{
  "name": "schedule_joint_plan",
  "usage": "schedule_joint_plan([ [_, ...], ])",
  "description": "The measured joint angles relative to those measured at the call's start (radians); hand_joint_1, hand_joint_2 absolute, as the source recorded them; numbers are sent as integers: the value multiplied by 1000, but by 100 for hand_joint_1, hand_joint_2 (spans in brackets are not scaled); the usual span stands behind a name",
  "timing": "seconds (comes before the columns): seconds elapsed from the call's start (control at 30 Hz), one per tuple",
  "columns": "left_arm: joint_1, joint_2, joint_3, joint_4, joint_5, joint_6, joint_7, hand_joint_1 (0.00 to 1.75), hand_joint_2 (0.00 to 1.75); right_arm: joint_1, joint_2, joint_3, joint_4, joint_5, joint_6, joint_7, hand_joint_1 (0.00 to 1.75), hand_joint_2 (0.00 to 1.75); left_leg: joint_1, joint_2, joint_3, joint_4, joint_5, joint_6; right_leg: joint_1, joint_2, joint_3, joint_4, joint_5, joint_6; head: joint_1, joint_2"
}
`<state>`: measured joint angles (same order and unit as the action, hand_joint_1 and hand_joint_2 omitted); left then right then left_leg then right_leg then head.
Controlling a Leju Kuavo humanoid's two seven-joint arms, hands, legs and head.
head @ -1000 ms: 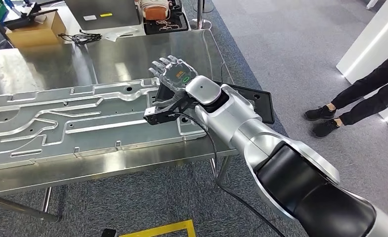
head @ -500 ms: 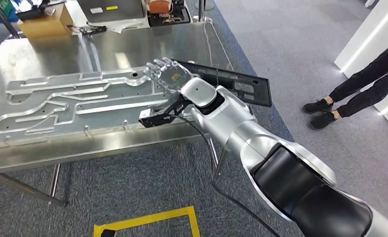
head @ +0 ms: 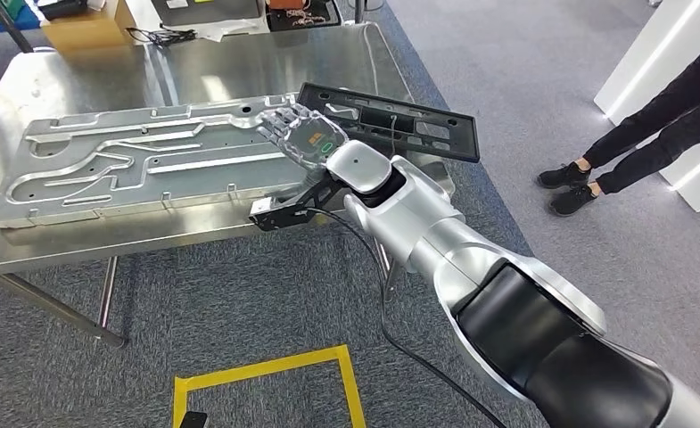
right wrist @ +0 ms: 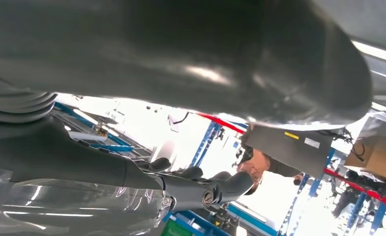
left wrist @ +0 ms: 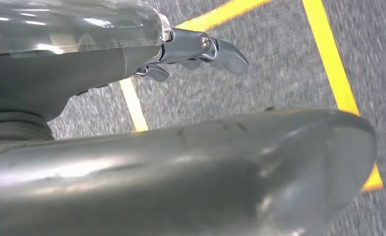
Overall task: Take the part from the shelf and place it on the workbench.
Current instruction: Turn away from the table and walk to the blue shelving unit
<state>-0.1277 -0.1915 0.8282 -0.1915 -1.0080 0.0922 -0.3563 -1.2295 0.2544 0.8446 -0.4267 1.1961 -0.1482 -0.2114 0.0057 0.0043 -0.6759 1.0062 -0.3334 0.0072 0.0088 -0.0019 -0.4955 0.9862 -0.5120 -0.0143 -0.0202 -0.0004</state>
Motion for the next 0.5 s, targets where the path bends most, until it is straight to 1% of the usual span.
schedule_joint_plan([
  [0.03, 1, 1, 0, 0, 0, -1, 0, 0, 0, 1, 0, 0, 1, 0, -1, -2, 0, 0, 1, -1, -5, 0, -3, -5, -2, -2, -7, -6, 14, -5, 0, 0],
  [0.07, 2, 1, 0, 0, 0, -2, 0, 0, 0, 2, 1, 0, 1, -1, -2, -3, 0, 0, 1, -2, -12, 8, -19, -9, -5, -3, -16, -12, 28, -11, 0, 0],
  [0.1, 3, 2, 0, 0, 0, -2, 0, 0, 0, 3, 1, 0, 2, -2, -2, -5, 0, 0, 1, -3, -22, 28, -49, -13, -9, -5, -25, -17, 42, -16, 0, 0],
  [0.13, 4, 3, 0, 0, 0, -3, 0, 0, 0, 3, 2, 0, 2, -3, -3, -6, 0, 0, 4, -4, -34, 63, -92, -15, -9, -7, -36, -18, 54, -19, 0, 0],
  [0.17, 3, 3, 0, 0, 0, -4, 0, 0, 0, 4, 3, 0, 2, -4, -4, -6, 0, 0, 5, -4, -47, 113, -136, -18, -9, -6, -49, -18, 64, -21, 0, 0],
  [0.2, 3, 4, 0, 0, 0, -4, 0, 0, 0, 6, 3, 0, 2, -5, -4, -6, 0, 0, 7, -4, -59, 174, -176, -22, -9, -7, -64, -17, 75, -21, 0, 0],
  [0.23, 2, 5, 0, 0, 0, -5, 0, 0, 0, 8, 3, 0, 2, -6, -4, -6, 0, 0, 8, -4, -68, 235, -201, -27, -9, -7, -81, -15, 88, -20, 0, 0],
  [0.27, 2, 6, 0, 0, 0, -5, 1, 0, 0, 12, 3, 0, 2, -6, -4, -7, 0, 0, 11, -4, -69, 281, -205, -32, -10, -8, -99, -12, 100, -18, 0, 0],
  [0.3, 1, 8, 0, 0, -1, -6, 1, 0, 0, 16, 3, 0, 3, -7, -4, -7, 0, 0, 13, -3, -54, 296, -187, -36, -12, -8, -119, -7, 112, -16, 0, 0],
  [0.33, 1, 9, 0, 0, -1, -6, 2, 0, 0, 19, 3, 0, 3, -7, -5, -7, 0, 0, 16, -3, -24, 277, -158, -40, -13, -8, -138, -1, 123, -12, 0, 0],
  [0.37, 0, 9, 0, 0, -1, -6, 3, 0, 0, 20, 3, 0, 4, -7, -5, -7, 0, 0, 19, -3, 23, 224, -138, -42, -15, -8, -157, 8, 132, -7, 0, 0],
  [0.4, -2, 10, 0, 0, -1, -6, 4, 0, 0, 20, 3, 0, 4, -8, -6, -7, 0, 0, 19, -4, 79, 151, -140, -43, -15, -8, -174, 18, 140, -1, 0, 0],
  [0.43, -4, 10, 0, 0, -1, -5, 5, 0, 0, 21, 3, 0, 4, -9, -7, -7, 0, 0, 18, -5, 123, 88, -153, -38, -15, -7, -186, 25, 147, 5, 0, 0],
  [0.47, -5, 11, 0, 0, -1, -5, 5, 0, 0, 21, 3, 0, 4, -10, -8, -7, 0, 0, 17, -7, 152, 40, -171, -31, -14, -8, -194, 31, 155, 11, 0, 0],
  [0.5, -6, 11, 0, 0, -1, -5, 6, 0, 0, 21, 3, 0, 3, -11, -9, -7, 0, 0, 13, -9, 161, 17, -183, -22, -14, -8, -197, 31, 164, 17, 0, 0],
])
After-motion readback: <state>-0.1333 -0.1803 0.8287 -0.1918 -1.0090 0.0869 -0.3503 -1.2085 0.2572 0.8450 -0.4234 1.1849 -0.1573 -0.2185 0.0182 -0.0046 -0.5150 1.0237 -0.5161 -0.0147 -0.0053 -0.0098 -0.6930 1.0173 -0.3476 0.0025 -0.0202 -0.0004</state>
